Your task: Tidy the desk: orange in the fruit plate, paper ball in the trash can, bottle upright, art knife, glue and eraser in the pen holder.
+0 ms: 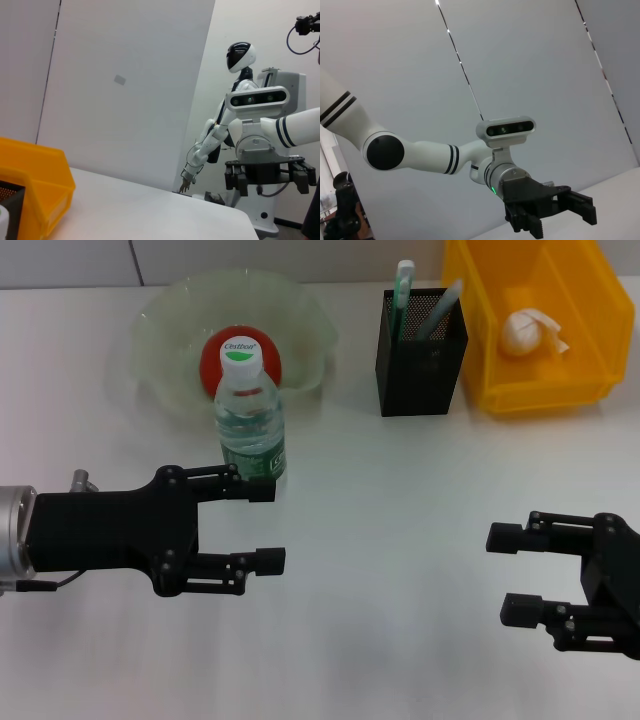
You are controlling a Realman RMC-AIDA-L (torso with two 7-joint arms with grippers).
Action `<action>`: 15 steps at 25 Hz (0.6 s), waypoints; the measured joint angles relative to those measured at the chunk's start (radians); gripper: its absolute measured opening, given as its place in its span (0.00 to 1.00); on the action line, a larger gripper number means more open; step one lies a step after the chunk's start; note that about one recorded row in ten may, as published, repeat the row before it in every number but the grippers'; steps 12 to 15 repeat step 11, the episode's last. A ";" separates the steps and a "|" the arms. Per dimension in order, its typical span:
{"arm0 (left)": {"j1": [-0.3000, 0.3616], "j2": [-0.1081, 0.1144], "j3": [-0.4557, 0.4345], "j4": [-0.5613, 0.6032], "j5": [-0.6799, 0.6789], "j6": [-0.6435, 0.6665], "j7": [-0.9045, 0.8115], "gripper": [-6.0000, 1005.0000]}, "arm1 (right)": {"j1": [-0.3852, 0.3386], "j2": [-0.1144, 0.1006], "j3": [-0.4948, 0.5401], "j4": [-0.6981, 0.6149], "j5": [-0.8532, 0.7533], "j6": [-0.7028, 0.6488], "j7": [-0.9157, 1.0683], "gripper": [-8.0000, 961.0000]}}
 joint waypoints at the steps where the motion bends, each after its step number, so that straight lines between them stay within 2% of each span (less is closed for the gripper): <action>1: 0.000 0.000 0.000 0.000 0.000 0.000 0.000 0.78 | 0.000 0.000 0.000 0.000 0.000 0.000 0.000 0.71; 15: 0.001 -0.005 0.000 0.000 0.000 0.005 0.009 0.78 | -0.006 0.004 0.000 -0.001 0.001 0.001 0.004 0.71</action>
